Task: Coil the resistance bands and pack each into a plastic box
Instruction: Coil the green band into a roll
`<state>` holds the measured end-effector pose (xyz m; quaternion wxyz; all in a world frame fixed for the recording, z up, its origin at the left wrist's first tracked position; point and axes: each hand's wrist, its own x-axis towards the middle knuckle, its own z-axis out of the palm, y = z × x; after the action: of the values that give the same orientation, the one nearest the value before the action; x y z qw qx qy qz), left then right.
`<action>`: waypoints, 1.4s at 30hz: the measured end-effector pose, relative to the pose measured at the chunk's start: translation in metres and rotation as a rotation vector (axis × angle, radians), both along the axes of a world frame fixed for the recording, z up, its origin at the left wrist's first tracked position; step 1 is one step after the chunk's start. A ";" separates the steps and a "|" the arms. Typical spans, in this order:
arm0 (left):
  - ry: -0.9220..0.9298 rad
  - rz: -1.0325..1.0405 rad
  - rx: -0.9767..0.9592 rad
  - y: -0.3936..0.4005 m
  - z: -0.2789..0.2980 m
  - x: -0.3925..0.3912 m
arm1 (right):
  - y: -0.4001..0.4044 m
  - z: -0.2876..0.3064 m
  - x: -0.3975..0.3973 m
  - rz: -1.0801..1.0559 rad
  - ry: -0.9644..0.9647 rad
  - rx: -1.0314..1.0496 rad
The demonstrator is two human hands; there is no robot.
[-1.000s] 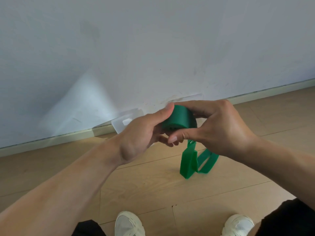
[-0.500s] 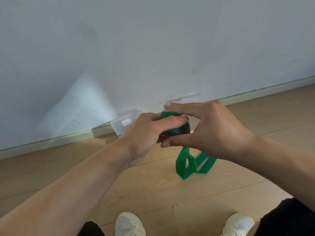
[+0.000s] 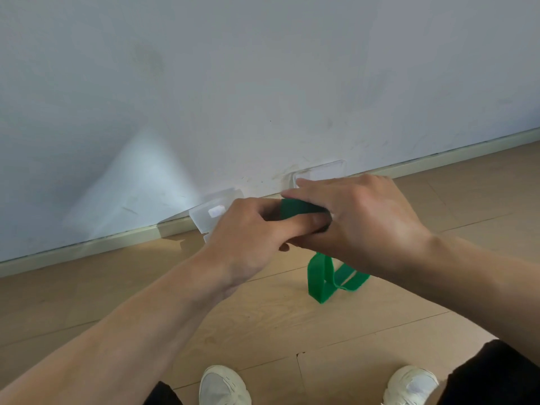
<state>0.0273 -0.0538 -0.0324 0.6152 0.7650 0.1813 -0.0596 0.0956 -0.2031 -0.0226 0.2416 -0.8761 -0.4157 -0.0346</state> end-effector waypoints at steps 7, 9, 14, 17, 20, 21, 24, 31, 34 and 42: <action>0.018 -0.174 -0.574 0.012 -0.001 0.001 | -0.011 0.023 0.007 0.097 0.579 0.131; 0.001 -0.171 -0.634 0.014 -0.001 0.000 | -0.011 0.025 0.006 0.093 0.556 0.142; -0.027 -0.174 -0.630 0.011 -0.003 0.004 | -0.013 0.029 0.004 0.043 0.509 0.158; -0.006 -0.152 -0.423 0.002 -0.003 0.005 | -0.015 0.025 0.008 0.025 0.394 0.102; -0.024 -0.063 -0.096 -0.008 -0.006 0.000 | -0.011 0.016 0.012 0.063 0.152 -0.007; -0.038 -0.021 -0.065 -0.011 -0.006 -0.001 | -0.011 0.012 0.012 0.071 0.091 -0.022; -0.057 -0.003 -0.072 -0.009 -0.004 -0.001 | -0.009 0.009 0.006 0.036 0.109 0.029; -0.065 -0.130 -0.435 0.006 -0.004 -0.001 | -0.013 0.025 0.005 0.045 0.512 0.203; -0.014 -0.202 -0.407 0.007 -0.008 -0.005 | -0.011 0.024 -0.001 0.048 0.515 0.233; 0.003 -0.101 -0.003 0.000 0.001 -0.002 | -0.007 0.010 0.000 0.052 0.309 0.053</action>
<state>0.0250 -0.0538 -0.0318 0.6124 0.7720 0.1430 -0.0920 0.0956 -0.2099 -0.0127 0.3264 -0.8533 -0.3951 0.0960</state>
